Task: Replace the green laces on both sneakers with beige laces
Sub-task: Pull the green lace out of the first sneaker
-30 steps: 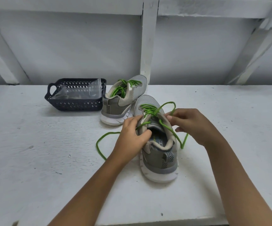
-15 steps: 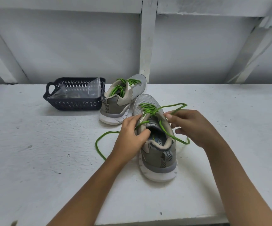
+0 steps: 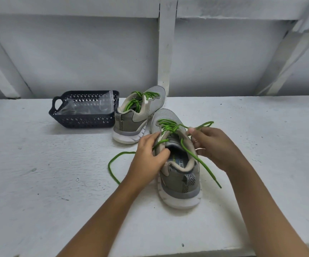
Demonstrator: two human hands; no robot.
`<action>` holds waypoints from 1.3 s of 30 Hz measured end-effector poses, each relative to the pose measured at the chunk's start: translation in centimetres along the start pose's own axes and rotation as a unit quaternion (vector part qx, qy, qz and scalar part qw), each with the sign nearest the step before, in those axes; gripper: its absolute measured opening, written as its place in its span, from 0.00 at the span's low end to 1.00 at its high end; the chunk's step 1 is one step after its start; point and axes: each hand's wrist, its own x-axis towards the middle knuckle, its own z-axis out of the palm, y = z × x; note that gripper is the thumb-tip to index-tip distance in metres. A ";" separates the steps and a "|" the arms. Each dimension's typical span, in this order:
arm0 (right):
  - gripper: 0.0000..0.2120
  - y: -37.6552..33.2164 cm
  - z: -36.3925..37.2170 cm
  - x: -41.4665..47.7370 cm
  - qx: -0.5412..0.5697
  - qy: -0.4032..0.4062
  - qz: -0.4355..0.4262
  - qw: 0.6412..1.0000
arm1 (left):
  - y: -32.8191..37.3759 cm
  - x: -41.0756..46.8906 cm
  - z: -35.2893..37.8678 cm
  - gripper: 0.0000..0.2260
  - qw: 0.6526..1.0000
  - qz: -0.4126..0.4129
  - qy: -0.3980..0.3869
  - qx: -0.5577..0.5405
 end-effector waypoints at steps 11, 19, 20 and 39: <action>0.12 -1.1 -1.0 0.8 0.213 0.165 0.003 0.963 | 0.3 -0.1 0.1 0.31 1.000 -0.015 0.002 -0.007; 0.07 0.1 0.0 -0.3 0.019 0.048 -0.051 0.997 | 0.2 -0.2 0.0 0.31 1.000 -0.009 0.001 -0.014; 0.08 -0.1 -0.2 -0.2 0.047 0.069 -0.051 0.995 | 0.3 -0.2 0.0 0.31 1.000 -0.008 0.001 -0.013; 0.01 3.6 2.2 -0.7 0.022 0.078 -0.127 0.989 | 1.1 0.4 -0.6 0.17 0.994 0.077 0.079 -0.002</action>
